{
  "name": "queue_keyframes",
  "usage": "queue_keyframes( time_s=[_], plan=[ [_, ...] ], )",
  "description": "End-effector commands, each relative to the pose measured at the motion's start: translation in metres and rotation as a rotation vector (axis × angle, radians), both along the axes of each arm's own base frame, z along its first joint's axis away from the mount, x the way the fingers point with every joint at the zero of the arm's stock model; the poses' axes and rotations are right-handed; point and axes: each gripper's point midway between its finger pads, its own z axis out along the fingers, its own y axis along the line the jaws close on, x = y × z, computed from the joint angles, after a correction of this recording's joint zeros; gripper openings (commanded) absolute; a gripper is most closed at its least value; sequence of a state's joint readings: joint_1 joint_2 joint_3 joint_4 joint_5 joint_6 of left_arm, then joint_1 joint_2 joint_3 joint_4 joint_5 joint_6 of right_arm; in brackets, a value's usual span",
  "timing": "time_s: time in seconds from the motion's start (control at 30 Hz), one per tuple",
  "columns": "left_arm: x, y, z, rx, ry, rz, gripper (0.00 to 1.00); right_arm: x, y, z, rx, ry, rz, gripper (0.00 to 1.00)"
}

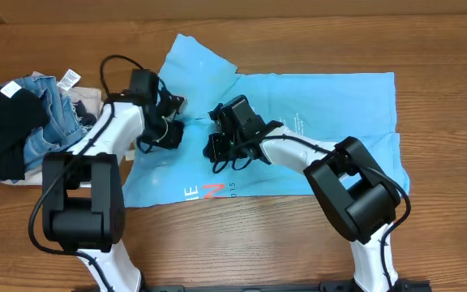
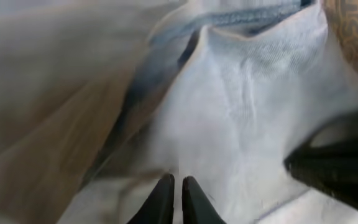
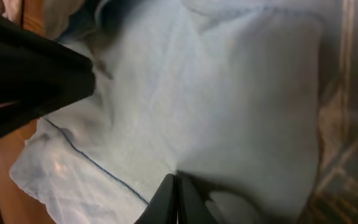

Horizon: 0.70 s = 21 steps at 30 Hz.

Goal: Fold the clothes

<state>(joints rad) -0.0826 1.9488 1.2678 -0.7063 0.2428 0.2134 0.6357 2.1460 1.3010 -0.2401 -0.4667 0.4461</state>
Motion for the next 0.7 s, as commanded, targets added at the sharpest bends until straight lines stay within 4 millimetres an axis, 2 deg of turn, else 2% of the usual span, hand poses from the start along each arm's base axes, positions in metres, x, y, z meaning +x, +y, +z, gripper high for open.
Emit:
queue_keyframes(
  time_s=[0.0, 0.17, 0.2, 0.33, 0.47, 0.57, 0.67],
  plan=[
    [0.004, 0.006, -0.017, 0.055, -0.028, 0.039, 0.13, -0.011, -0.019, -0.026, -0.105, 0.063, -0.050, 0.04],
    [0.017, 0.023, -0.027, 0.145, -0.074, 0.086, 0.12, -0.017, -0.023, -0.029, -0.122, 0.105, -0.072, 0.04],
    [0.023, 0.038, -0.033, 0.222, -0.090, 0.151, 0.11, -0.020, -0.025, -0.030, -0.133, 0.120, -0.072, 0.04],
    [0.038, 0.065, -0.029, 0.338, -0.155, 0.295, 0.11, -0.022, -0.027, -0.032, -0.142, 0.144, -0.090, 0.04],
    [0.059, 0.077, -0.009, 0.379, -0.222, 0.406, 0.11, -0.024, -0.028, -0.032, -0.147, 0.152, -0.089, 0.04],
    [0.078, 0.083, 0.016, 0.381, -0.275, 0.491, 0.11, -0.025, -0.029, -0.033, -0.151, 0.156, -0.090, 0.04],
    [0.094, 0.083, 0.040, 0.371, -0.307, 0.503, 0.14, -0.026, -0.030, -0.033, -0.155, 0.161, -0.089, 0.04]
  ],
)
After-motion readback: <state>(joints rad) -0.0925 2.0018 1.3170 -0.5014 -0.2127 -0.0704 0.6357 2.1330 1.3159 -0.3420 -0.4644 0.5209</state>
